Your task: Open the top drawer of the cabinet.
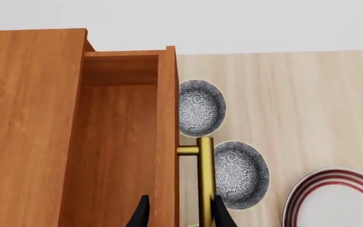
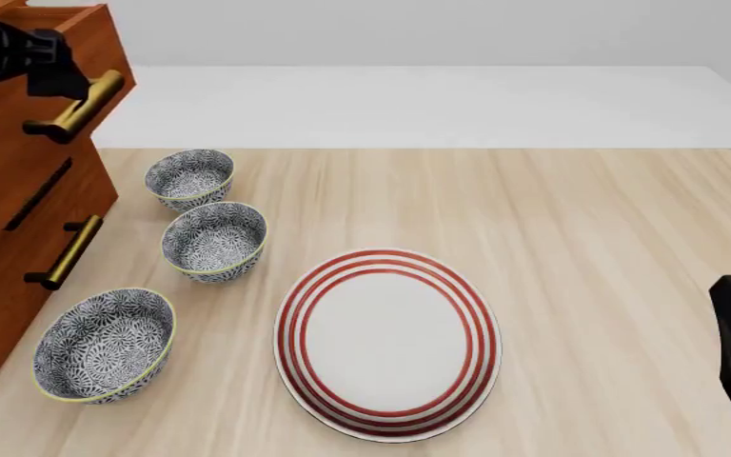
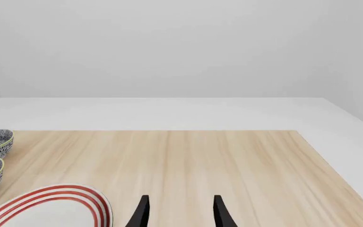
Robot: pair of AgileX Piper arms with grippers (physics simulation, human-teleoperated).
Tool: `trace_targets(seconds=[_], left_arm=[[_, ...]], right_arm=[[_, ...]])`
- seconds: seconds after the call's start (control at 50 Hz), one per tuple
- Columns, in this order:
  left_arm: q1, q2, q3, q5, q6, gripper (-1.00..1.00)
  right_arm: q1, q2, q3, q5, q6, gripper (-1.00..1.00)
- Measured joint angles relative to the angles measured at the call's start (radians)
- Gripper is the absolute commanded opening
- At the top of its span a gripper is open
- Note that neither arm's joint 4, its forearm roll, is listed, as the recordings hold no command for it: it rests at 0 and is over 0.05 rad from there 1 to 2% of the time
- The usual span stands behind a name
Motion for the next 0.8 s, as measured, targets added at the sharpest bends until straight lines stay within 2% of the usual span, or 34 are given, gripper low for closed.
trace_targets(seconds=[0.8], left_arm=[[-0.066,0.013,-0.015,0.009,0.005,1.0]], right_arm=[[0.0,0.0,0.0,0.0,0.0,1.0]])
